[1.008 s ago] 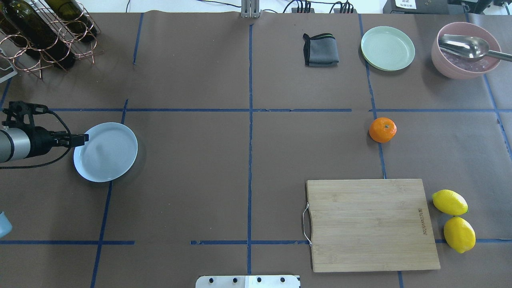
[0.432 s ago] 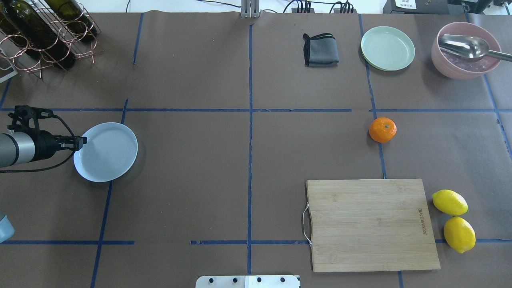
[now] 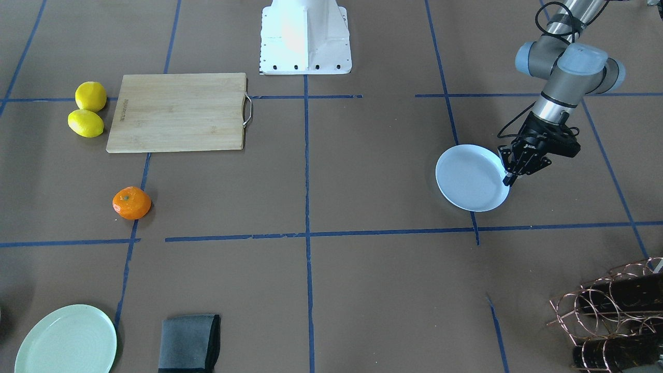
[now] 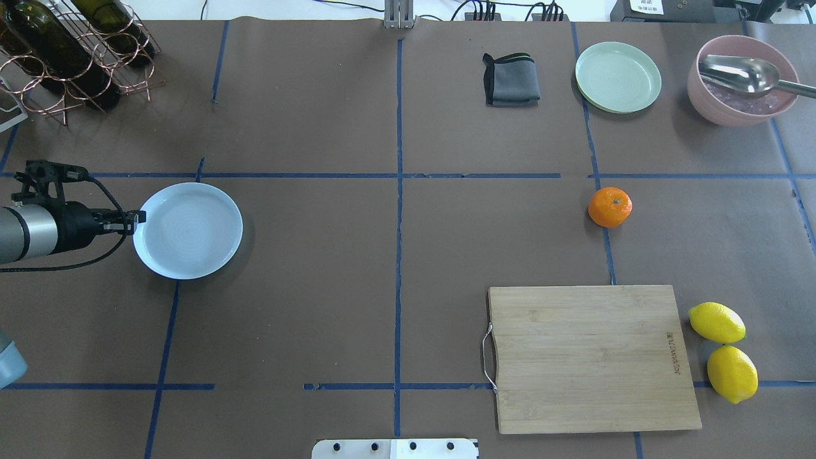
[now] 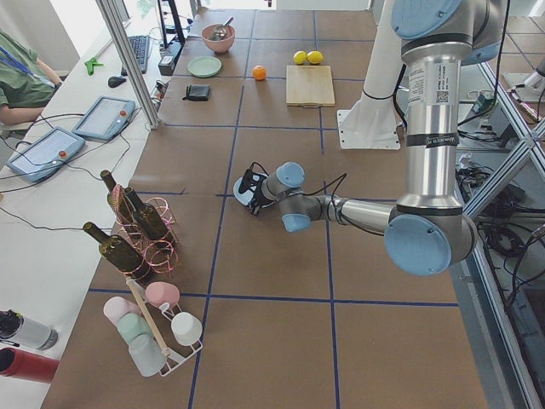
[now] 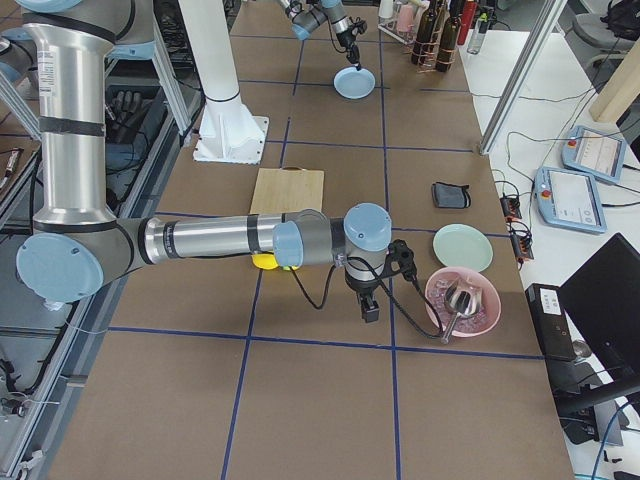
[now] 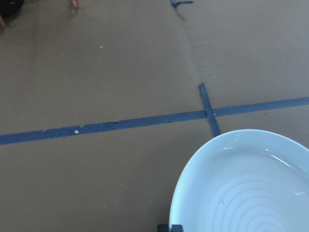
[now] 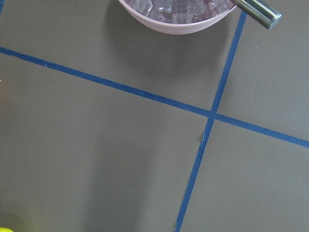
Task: Pick orange to plate
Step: 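Push the white plate with the left gripper toward the table center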
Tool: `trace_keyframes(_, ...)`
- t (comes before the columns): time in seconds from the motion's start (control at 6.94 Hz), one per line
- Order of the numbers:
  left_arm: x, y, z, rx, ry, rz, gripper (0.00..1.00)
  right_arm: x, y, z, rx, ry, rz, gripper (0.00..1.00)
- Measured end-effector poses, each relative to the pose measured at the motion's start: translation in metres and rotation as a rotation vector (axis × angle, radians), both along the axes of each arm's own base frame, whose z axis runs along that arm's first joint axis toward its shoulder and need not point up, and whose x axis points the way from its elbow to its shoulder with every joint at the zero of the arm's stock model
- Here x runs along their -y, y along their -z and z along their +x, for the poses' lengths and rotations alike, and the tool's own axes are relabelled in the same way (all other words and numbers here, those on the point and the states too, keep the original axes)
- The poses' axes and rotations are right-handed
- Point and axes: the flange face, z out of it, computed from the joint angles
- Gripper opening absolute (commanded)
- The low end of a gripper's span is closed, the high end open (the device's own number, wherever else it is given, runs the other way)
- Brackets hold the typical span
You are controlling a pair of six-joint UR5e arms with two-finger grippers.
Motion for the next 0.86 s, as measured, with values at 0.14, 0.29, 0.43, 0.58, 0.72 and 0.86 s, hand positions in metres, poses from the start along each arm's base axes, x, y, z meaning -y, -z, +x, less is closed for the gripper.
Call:
trace_keyframes(0.14, 0.004, 0.023, 0.005, -0.033, 0.000, 0.023, 0.00, 0.000, 0.000, 0.000, 0.000, 0.000, 0.000, 1.00)
trace_keyframes(0.29, 0.017, 0.053, 0.021, -0.072, 0.007, 0.028, 0.00, 0.000, 0.000, 0.000, 0.000, 0.000, 0.000, 1.00)
trace_keyframes(0.43, 0.038, 0.094, 0.047, -0.118, 0.027, -0.006, 0.00, 0.000, 0.000, 0.000, 0.000, 0.000, -0.001, 1.00)
trace_keyframes(0.58, 0.060, 0.144, 0.080, -0.156, 0.049, -0.068, 0.00, 0.000, 0.000, 0.000, 0.000, 0.000, 0.000, 1.00)
trace_keyframes(0.72, 0.068, 0.189, 0.117, -0.176, 0.056, -0.127, 0.00, 0.000, 0.000, 0.000, 0.000, 0.000, 0.000, 1.00)
trace_keyframes(0.86, 0.062, 0.224, 0.165, -0.184, 0.059, -0.171, 0.00, 0.001, 0.000, 0.000, 0.000, 0.000, 0.001, 1.00)
